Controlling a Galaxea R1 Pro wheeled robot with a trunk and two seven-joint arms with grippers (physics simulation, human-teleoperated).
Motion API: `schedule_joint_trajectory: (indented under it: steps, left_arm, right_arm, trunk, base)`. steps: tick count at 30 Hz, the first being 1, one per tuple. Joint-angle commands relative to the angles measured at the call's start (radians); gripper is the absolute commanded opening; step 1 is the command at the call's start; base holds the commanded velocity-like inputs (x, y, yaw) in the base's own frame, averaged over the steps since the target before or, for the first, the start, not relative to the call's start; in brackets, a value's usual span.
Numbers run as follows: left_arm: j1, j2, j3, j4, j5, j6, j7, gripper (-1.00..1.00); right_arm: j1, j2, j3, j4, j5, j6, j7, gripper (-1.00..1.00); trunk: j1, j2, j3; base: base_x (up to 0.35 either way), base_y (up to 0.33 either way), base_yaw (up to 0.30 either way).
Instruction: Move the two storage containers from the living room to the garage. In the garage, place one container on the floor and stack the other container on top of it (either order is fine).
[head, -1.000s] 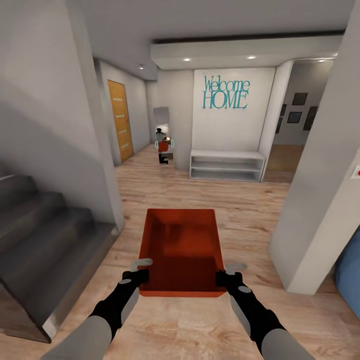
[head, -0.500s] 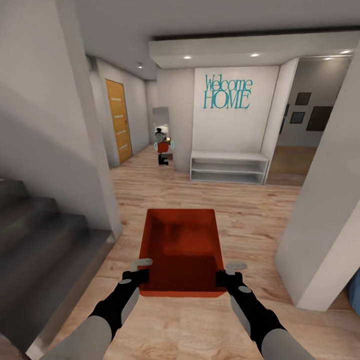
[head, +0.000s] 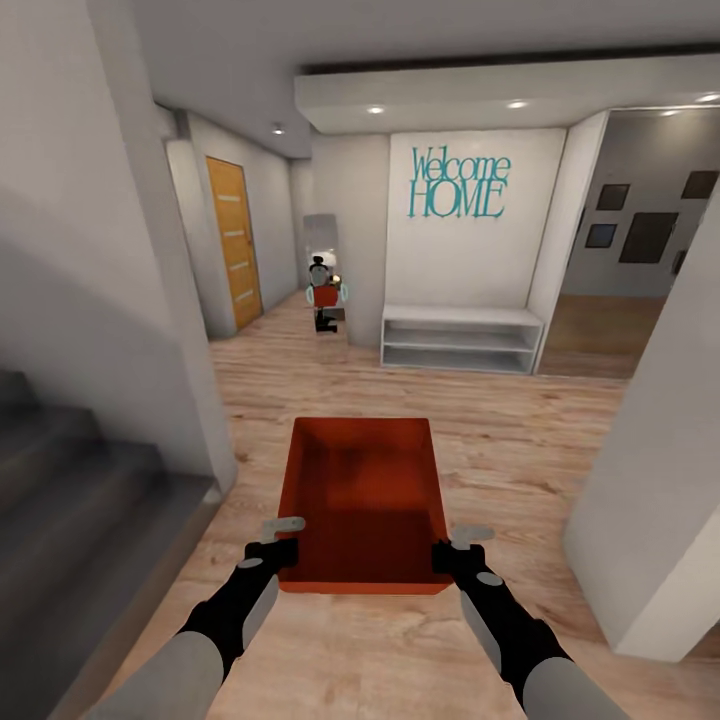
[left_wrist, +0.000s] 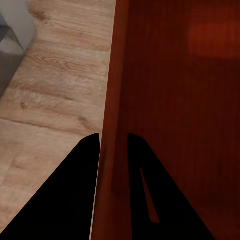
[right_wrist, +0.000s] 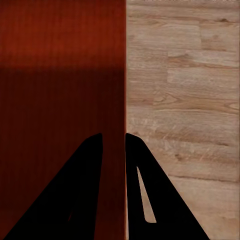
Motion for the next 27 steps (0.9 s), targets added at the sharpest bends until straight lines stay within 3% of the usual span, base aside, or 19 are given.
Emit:
schedule_joint_trajectory:
  steps: [1,27]
  left_arm:
    - [0.000,0.000,0.043,-0.001,0.037,0.007,0.082,-1.00]
    - [0.000,0.000,0.043,0.000,0.037,0.007,0.081,-1.00]
  right_arm:
    - [-0.001,-0.001,-0.007,-0.005,0.002,-0.022,-0.010,-1.00]
    - [-0.001,0.000,-0.010,-0.005,-0.006,-0.022,-0.010,-1.00]
  trunk:
    - [0.001,-0.001,-0.001]
    - [0.001,-0.001,-0.001]
  base:
    - [0.325,0.000,0.000]
    - [0.325,0.000,0.000]
